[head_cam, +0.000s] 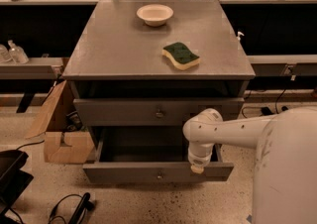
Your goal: Open middle drawer
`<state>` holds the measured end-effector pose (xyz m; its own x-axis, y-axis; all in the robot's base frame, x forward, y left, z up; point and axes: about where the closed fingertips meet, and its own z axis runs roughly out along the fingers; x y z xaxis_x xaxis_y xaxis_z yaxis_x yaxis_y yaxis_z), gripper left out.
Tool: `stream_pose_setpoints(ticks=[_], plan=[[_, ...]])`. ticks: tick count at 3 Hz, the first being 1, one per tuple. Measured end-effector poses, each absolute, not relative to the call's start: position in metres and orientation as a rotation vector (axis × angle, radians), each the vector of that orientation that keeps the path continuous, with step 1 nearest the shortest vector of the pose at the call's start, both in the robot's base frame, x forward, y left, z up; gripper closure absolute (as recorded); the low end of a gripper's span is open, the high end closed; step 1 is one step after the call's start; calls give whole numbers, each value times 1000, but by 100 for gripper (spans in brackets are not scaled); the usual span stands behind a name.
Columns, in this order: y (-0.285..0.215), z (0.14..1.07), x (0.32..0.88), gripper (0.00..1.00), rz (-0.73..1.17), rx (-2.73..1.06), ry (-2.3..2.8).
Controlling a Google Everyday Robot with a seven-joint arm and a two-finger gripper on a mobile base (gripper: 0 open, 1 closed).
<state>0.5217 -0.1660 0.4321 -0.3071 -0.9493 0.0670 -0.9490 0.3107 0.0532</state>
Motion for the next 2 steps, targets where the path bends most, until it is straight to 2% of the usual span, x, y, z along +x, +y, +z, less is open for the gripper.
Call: stream_pose_setpoints(ticks=[1,2], plan=[[-166,432,522,82,-6,1796,-2473],[-166,433,522,58,-6,1796,-2473]])
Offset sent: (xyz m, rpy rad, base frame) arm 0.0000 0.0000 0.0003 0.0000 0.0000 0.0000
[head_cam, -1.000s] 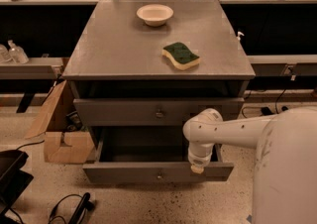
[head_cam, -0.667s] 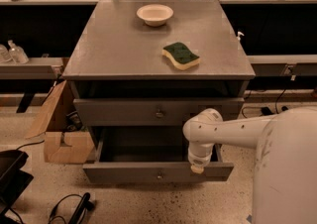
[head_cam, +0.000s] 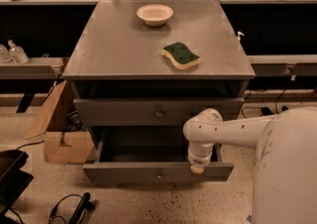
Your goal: Open middle drawer
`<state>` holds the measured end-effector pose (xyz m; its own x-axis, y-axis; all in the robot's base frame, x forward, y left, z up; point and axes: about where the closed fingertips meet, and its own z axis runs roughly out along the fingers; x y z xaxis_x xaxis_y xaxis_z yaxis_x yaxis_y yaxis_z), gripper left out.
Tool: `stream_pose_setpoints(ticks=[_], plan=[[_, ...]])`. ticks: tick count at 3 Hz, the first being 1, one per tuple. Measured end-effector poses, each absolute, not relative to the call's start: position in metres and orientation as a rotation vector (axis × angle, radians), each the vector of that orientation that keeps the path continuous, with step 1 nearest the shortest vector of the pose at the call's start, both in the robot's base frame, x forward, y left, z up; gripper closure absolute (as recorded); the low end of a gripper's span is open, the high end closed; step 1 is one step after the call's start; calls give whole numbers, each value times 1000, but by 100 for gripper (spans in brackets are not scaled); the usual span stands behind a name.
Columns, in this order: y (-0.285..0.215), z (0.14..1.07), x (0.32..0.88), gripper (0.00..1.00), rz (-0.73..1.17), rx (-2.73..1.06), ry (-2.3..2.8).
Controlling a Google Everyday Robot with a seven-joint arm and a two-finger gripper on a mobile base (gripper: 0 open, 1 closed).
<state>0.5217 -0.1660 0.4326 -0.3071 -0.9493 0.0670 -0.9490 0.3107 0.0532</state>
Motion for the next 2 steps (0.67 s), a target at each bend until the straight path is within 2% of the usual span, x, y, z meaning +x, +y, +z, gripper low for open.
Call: stream_pose_setpoints(ticks=[2], plan=[[-166,434,522,12,-6,1796,-2473]])
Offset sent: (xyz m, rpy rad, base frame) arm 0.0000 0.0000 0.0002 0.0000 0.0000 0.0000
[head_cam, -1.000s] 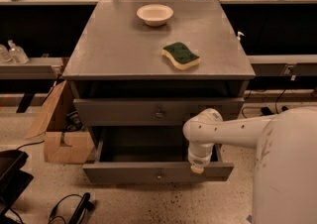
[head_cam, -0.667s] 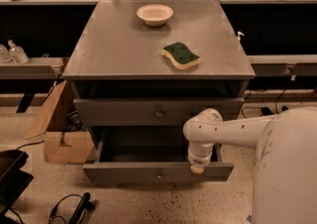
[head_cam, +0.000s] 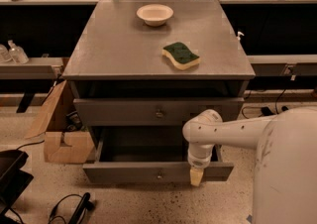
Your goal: Open middle drawer
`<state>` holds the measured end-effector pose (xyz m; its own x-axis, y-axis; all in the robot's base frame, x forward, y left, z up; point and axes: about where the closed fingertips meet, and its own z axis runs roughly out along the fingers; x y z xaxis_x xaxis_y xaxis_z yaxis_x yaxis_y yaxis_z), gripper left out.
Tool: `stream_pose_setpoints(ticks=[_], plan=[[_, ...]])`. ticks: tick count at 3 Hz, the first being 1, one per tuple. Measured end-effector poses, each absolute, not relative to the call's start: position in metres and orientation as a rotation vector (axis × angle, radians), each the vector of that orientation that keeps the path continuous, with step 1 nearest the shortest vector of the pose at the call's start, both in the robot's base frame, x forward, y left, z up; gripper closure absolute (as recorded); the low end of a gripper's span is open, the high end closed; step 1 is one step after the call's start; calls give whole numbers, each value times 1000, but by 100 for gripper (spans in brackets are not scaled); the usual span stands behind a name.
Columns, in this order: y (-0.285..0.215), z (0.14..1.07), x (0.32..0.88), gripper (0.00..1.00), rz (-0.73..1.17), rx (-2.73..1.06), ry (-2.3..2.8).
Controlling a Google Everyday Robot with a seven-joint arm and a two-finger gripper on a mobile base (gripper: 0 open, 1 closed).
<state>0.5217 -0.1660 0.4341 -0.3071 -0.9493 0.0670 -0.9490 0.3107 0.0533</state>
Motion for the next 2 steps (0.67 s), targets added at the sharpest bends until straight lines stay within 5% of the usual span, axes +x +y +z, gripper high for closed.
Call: stream_pose_setpoints(ticks=[1,2], plan=[[-166,437,523,0,-1,1803,-2480],[-168,446,529,0,12,1826,-2500]])
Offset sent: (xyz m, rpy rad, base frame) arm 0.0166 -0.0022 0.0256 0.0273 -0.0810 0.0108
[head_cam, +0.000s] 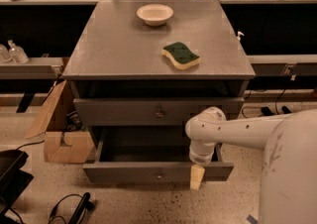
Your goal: Open middle drawer
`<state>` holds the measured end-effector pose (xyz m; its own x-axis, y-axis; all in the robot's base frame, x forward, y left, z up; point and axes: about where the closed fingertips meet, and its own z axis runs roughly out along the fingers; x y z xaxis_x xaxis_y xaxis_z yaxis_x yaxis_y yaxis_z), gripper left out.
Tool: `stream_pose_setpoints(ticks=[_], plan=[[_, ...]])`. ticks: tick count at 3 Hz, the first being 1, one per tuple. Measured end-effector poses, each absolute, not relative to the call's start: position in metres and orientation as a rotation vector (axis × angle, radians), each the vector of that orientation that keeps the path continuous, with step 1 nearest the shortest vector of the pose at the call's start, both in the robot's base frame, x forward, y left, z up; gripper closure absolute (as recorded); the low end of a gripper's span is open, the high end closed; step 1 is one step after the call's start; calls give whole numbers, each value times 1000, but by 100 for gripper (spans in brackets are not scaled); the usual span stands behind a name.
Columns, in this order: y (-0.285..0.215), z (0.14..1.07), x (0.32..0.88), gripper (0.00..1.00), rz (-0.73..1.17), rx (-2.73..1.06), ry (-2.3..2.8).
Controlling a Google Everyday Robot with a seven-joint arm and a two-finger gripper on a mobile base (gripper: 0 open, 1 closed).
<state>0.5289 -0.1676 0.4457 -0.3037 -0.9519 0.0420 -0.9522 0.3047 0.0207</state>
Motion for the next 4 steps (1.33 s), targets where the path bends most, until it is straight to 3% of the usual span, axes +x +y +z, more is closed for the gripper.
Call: stream_pose_setpoints(ticks=[1,2,4], plan=[[-159,432,513,17,-66,1821,-2512],[-143,418,466,48,-236,1717,-2519],[-143,421,467,94,-236,1717,-2519]])
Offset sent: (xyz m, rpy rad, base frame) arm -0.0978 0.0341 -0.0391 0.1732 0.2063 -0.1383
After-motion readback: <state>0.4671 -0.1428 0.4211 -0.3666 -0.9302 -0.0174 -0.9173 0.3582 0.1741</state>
